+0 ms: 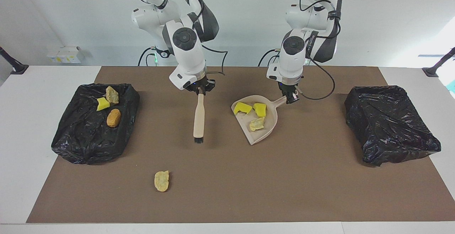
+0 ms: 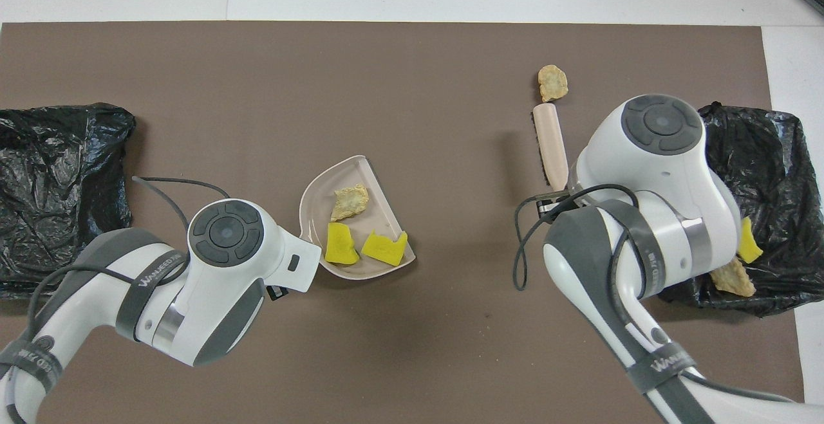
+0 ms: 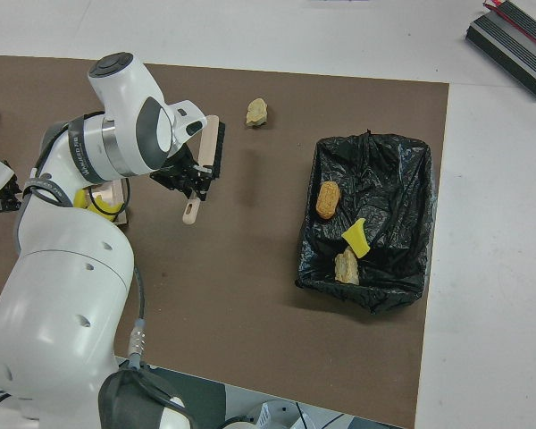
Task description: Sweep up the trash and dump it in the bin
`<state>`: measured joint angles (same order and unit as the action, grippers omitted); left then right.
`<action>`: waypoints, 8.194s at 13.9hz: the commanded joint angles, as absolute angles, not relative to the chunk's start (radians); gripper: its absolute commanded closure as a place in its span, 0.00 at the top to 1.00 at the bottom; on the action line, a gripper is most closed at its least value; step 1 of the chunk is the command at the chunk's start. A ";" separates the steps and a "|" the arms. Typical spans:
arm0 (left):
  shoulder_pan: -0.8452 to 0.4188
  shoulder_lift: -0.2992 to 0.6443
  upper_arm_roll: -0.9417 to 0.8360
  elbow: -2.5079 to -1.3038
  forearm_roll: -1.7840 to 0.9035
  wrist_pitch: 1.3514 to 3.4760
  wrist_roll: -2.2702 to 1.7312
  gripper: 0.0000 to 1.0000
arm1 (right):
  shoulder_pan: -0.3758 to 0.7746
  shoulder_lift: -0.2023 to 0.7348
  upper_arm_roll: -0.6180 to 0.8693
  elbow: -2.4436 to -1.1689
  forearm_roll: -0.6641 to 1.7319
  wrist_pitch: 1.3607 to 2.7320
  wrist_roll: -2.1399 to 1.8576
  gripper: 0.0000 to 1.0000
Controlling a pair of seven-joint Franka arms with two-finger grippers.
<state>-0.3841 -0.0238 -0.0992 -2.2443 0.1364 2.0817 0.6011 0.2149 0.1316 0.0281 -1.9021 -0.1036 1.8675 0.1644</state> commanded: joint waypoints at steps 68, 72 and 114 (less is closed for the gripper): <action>0.603 0.049 -0.037 -1.690 0.176 1.680 1.404 0.00 | 0.672 0.107 0.140 -1.993 0.262 1.827 0.690 1.00; 0.594 0.152 -0.038 -1.531 0.395 1.629 1.408 0.00 | 0.577 0.078 0.140 -1.873 0.236 1.656 0.619 1.00; 0.054 0.160 -0.063 -1.462 0.419 1.382 0.604 0.00 | -0.040 -0.012 0.051 -1.591 0.023 1.532 0.158 1.00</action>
